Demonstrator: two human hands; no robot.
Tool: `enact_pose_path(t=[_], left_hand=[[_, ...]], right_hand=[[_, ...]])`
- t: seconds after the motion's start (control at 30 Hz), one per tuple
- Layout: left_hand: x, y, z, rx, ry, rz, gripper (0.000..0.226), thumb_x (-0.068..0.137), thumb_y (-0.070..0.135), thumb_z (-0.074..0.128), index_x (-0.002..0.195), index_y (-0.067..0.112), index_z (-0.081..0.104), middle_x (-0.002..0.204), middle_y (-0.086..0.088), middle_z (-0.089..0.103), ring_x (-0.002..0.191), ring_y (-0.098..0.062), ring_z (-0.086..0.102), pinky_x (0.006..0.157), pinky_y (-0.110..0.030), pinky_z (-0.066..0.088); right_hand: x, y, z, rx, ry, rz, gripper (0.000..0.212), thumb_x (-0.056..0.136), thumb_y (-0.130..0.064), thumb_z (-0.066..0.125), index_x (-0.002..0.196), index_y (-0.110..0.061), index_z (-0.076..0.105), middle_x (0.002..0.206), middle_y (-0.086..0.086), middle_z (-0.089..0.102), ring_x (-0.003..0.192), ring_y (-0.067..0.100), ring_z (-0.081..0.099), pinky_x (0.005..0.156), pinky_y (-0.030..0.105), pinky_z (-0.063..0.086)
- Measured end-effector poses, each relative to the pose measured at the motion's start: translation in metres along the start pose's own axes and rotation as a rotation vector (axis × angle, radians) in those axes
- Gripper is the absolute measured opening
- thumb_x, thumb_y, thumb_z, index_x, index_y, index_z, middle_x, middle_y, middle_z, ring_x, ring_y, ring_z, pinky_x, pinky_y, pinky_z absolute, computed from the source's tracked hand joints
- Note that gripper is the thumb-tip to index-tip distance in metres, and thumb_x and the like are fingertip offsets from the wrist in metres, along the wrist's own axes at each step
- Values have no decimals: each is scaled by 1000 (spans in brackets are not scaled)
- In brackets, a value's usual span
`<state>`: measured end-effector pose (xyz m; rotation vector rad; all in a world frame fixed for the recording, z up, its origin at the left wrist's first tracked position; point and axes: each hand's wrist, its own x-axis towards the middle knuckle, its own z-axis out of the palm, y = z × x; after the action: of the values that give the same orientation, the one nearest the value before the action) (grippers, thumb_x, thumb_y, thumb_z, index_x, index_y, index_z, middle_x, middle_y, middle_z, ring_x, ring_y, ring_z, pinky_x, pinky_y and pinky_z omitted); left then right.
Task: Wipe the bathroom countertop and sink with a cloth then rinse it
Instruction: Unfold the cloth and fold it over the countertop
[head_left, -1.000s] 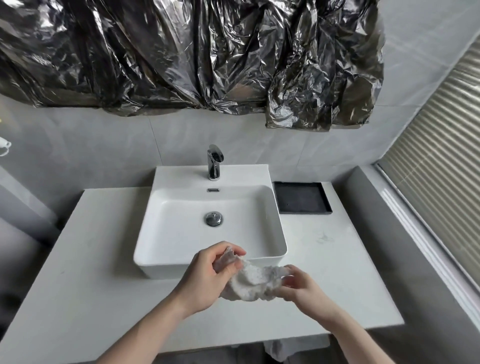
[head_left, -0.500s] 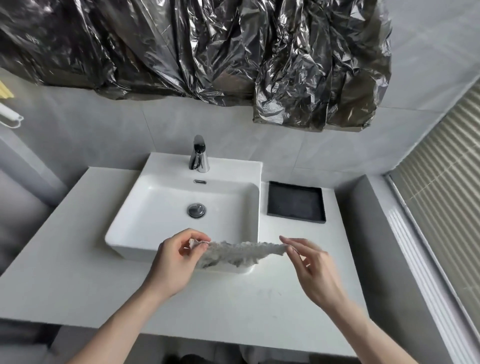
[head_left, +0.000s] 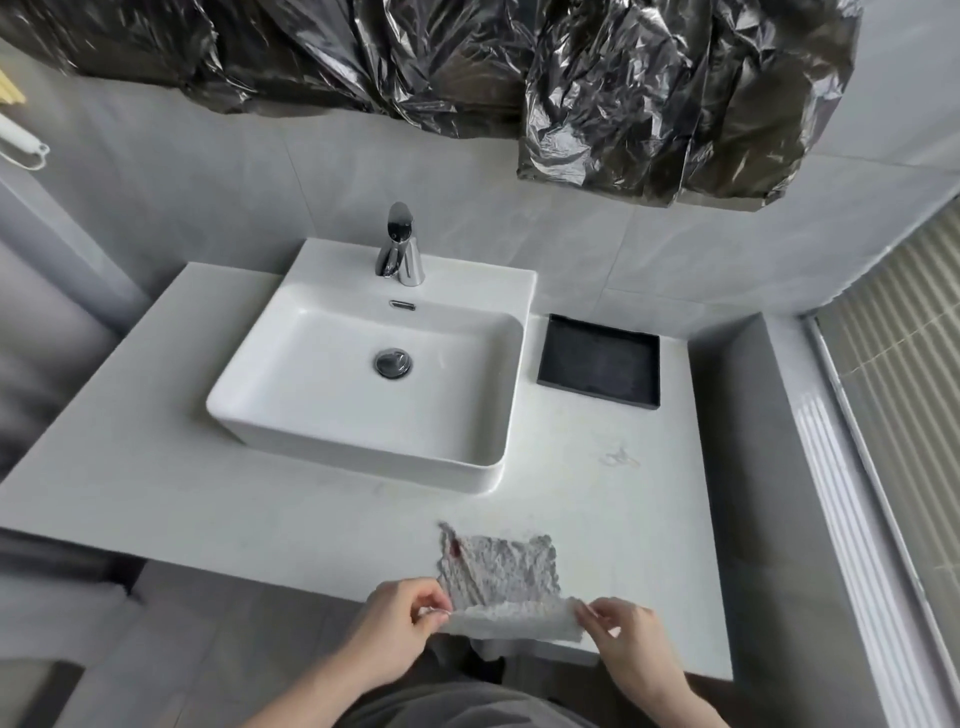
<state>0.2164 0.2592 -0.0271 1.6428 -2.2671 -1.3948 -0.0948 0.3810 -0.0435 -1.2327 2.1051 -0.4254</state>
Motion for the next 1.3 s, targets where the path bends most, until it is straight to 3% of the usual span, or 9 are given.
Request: enact_pose_path(t=[0.13, 0.33, 0.4, 0.5, 0.57, 0.8, 1.07, 1.23, 1.3], left_hand=[[20, -5, 4, 45, 72, -9, 3, 92, 34, 70, 90, 36, 70, 87, 24, 70, 83, 4, 62, 79, -25, 53], [65, 4, -3, 116, 129, 5, 8, 94, 30, 67, 99, 36, 66, 101, 22, 70, 92, -1, 63, 83, -27, 53], [73, 8, -4, 189, 133, 2, 18, 95, 27, 65, 110, 35, 63, 115, 20, 64, 103, -6, 61, 85, -27, 51], [74, 8, -1, 320, 73, 42, 31, 95, 17, 59, 121, 33, 58, 129, 18, 53, 120, -9, 50, 89, -29, 49], [69, 5, 6, 339, -31, 62, 32, 96, 15, 53, 122, 32, 60, 133, 16, 52, 126, -9, 48, 98, -31, 47], [51, -16, 24, 415, -357, 14, 48, 97, 19, 50, 144, 31, 52, 150, 15, 44, 141, -13, 40, 116, -38, 38], [51, -14, 6, 219, -133, 8, 29, 97, 19, 53, 113, 41, 64, 131, 23, 55, 125, 0, 49, 108, -25, 40], [52, -17, -1, 72, 12, -140, 23, 90, 20, 57, 92, 41, 67, 105, 24, 64, 99, 4, 60, 89, -24, 52], [53, -19, -4, 5, 71, -234, 28, 86, 18, 54, 88, 42, 68, 98, 19, 69, 91, 2, 64, 83, -25, 56]], right_hand=[[15, -6, 11, -20, 21, 95, 54, 95, -63, 57, 63, -19, 63, 56, -6, 63, 57, 8, 60, 58, 29, 49], [59, -28, 17, -16, 22, 223, 53, 95, -62, 55, 71, -15, 64, 61, 0, 66, 63, 23, 64, 61, 41, 52], [67, -37, 18, 22, -1, 278, 38, 93, -60, 61, 96, -24, 71, 85, -8, 73, 78, 15, 69, 64, 34, 51], [74, -34, 30, -27, -75, 343, 70, 88, -59, 66, 144, -18, 51, 131, 0, 65, 118, 20, 62, 86, 32, 49], [75, -30, 41, -19, -95, 398, 80, 86, -53, 69, 151, -13, 41, 140, 5, 59, 127, 23, 57, 101, 36, 50], [74, -41, 63, 146, -83, 505, 36, 91, -35, 69, 120, -16, 60, 101, -2, 70, 86, 18, 64, 70, 28, 48], [75, -78, 68, 335, 59, 370, 6, 87, -30, 65, 88, -25, 62, 90, -11, 68, 77, 15, 69, 69, 33, 57], [71, -120, 79, 456, -56, 285, 10, 94, -30, 67, 99, -22, 64, 92, -13, 68, 79, 19, 74, 60, 22, 54], [71, -127, 90, 474, -240, 233, 28, 91, -30, 69, 117, -22, 67, 104, -11, 71, 90, 14, 74, 73, 26, 62]])
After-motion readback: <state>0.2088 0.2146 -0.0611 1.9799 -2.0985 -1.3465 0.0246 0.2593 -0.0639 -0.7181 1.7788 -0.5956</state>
